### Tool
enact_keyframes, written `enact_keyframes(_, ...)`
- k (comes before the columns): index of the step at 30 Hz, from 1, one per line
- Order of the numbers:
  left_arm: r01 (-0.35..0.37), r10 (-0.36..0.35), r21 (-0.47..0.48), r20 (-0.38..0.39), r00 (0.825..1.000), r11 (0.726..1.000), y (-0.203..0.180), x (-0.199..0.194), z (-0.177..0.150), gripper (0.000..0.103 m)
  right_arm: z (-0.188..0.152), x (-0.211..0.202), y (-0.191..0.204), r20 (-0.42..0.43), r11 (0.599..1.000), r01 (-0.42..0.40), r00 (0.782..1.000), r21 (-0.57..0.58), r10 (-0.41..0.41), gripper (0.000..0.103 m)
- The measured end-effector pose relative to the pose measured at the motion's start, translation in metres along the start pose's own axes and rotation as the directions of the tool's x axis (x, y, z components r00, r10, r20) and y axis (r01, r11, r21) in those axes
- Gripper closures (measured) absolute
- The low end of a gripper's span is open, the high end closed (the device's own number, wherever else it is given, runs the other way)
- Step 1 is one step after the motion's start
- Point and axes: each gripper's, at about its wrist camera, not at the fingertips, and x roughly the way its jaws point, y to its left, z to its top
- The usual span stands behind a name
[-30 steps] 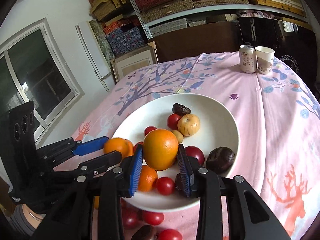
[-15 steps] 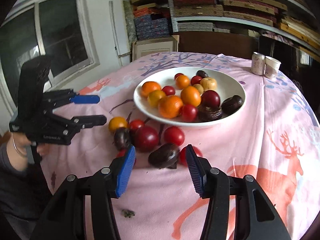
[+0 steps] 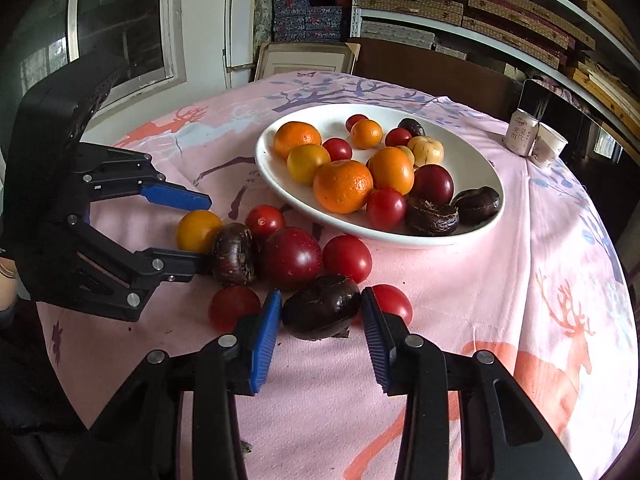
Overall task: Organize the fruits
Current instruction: 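Grasp a yellow-orange fruit with the left tool while the right tool grasps a dark mangosteen, then place both fruits on the white plate and open both tools, then grasp a dark mangosteen with the left tool while the right tool grasps a red tomato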
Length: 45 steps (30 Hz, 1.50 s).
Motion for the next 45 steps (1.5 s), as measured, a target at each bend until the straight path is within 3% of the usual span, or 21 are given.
enact_keyframes(9,0.017,-0.013,-0.067,0.072,0.997,0.998,0.003,-0.034,-0.003,0.066,0.005,-0.043,-0.045,0.138,0.967,-0.160,0.981,0.197,0.134,0.062)
enact_keyframes(15,0.030,-0.008,-0.137,0.162,0.987,0.990,0.021,-0.055,0.029,0.066,0.039,-0.044,-0.073,0.195,0.944,-0.194,0.970,0.267,0.145,0.062)
enact_keyframes(21,0.049,-0.013,-0.192,0.181,0.983,0.980,0.038,-0.029,0.091,0.066,0.087,-0.015,-0.097,0.197,0.925,-0.172,0.974,0.339,0.108,0.062)
enact_keyframes(25,0.037,-0.003,-0.224,0.150,0.989,0.974,0.047,0.002,0.122,0.066,0.114,0.011,-0.110,0.193,0.911,-0.153,0.978,0.384,0.083,0.062)
enact_keyframes(26,0.021,0.012,-0.234,0.139,0.990,0.972,0.050,0.010,0.126,0.059,0.118,0.017,-0.113,0.186,0.907,-0.148,0.979,0.394,0.079,0.061)
enact_keyframes(27,0.007,0.025,-0.243,0.127,0.992,0.970,0.053,0.015,0.128,0.054,0.119,0.022,-0.115,0.181,0.903,-0.149,0.980,0.403,0.081,0.054)
enact_keyframes(28,-0.003,0.035,-0.257,0.120,0.992,0.966,0.056,0.018,0.126,0.047,0.118,0.024,-0.117,0.177,0.901,-0.142,0.981,0.411,0.074,0.050)
enact_keyframes(31,0.021,0.017,-0.289,0.127,0.992,0.957,0.062,0.009,0.111,0.046,0.104,0.016,-0.116,0.177,0.901,-0.137,0.982,0.412,0.068,0.048)
enact_keyframes(35,0.010,0.018,-0.196,0.141,0.990,0.981,0.040,-0.021,0.069,0.037,0.071,-0.006,-0.098,0.140,0.938,-0.101,0.989,0.333,0.057,0.048)
enact_keyframes(40,-0.010,0.015,-0.057,0.088,0.996,0.998,0.003,-0.037,0.012,0.037,0.019,-0.014,-0.064,0.039,0.986,-0.023,0.999,0.166,0.017,0.049)
enact_keyframes(45,-0.022,0.022,-0.013,0.029,0.999,1.000,-0.012,-0.020,-0.008,0.041,0.002,0.006,-0.056,-0.030,0.989,-0.015,0.999,0.147,0.020,0.056)
